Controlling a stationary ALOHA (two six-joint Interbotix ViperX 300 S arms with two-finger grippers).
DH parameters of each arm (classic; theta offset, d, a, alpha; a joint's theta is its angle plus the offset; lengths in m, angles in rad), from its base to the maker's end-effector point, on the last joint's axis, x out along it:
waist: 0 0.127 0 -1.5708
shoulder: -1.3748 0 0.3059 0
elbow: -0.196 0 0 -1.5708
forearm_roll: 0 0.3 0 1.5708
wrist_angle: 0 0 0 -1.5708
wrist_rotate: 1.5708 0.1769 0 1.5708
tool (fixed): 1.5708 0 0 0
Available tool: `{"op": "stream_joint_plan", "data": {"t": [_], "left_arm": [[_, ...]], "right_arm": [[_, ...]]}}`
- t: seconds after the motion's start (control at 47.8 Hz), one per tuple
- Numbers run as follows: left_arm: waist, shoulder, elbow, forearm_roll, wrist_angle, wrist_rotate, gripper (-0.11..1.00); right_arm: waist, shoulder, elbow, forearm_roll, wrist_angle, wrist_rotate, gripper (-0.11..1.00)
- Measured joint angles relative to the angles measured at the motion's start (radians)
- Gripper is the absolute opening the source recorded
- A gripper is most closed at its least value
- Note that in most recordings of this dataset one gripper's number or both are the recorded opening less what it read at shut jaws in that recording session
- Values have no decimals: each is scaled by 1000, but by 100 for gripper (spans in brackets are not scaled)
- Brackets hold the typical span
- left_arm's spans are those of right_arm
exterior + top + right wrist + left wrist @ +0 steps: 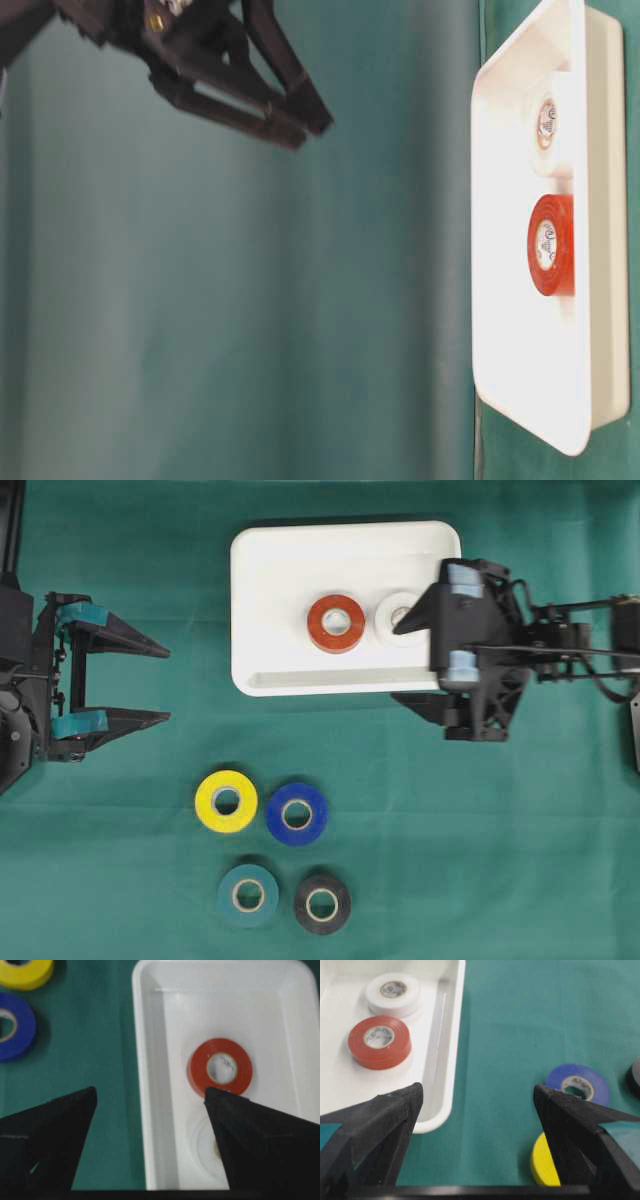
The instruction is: Pick up the tape from a random location and place it into the white case.
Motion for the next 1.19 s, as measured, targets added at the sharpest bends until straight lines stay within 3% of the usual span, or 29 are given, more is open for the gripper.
{"op": "stream_joint_plan", "data": {"t": [0.502,0.753,0.962,1.192], "left_arm": [[0,0,2,0,0,0,98],[0,0,2,0,0,0,98],[0,0,8,0,0,0,98],[0,0,12,0,0,0,98]], "right_arm": [[2,-291,255,6,-101,0,87],[2,-353,399,5,-173,9,82],[2,-382,546,12,-296,67,75],[3,-379,614,14,-397,104,75]]}}
